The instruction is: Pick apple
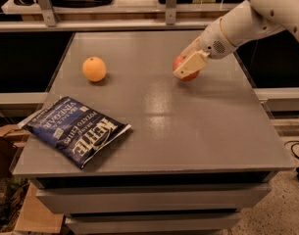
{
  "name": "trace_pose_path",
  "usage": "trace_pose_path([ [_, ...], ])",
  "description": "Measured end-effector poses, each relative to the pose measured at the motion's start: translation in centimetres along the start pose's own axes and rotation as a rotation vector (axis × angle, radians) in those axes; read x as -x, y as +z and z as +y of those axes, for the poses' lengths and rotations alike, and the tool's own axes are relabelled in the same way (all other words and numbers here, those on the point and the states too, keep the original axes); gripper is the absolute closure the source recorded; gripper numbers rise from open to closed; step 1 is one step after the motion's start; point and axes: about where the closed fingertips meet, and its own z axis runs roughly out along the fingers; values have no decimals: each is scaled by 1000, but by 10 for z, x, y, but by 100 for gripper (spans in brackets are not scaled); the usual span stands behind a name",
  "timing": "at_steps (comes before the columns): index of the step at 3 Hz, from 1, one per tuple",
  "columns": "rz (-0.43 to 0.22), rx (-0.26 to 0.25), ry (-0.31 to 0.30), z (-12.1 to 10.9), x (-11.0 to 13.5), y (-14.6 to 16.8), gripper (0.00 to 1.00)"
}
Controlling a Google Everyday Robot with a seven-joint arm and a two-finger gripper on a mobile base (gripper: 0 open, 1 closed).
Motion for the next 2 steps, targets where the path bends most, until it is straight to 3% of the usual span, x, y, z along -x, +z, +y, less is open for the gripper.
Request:
trace_pose_path([
  [2, -5, -30, -63, -12, 21, -24, 100],
])
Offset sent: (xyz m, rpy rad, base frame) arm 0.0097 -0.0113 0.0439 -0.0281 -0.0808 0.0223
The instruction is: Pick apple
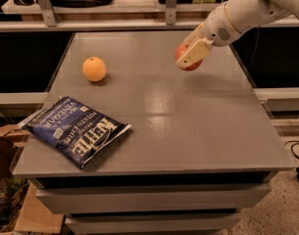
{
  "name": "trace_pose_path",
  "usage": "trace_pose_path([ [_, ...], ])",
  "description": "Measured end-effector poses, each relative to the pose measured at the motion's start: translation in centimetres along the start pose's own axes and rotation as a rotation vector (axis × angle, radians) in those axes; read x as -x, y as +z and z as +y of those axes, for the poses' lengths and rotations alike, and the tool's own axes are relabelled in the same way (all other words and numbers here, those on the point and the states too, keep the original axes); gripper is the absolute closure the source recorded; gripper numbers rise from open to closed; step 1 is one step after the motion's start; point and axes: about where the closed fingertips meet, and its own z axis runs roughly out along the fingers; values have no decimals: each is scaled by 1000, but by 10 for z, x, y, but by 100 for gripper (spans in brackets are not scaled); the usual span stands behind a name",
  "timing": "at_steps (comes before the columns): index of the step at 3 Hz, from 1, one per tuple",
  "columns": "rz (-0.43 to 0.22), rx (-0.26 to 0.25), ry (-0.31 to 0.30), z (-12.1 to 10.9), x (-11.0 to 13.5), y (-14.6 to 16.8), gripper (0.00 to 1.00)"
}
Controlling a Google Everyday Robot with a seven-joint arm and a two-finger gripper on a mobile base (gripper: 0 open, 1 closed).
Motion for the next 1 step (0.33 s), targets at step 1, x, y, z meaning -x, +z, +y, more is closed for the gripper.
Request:
trace_pose_path([
  [1, -1, 0, -2, 0, 1, -1, 100],
])
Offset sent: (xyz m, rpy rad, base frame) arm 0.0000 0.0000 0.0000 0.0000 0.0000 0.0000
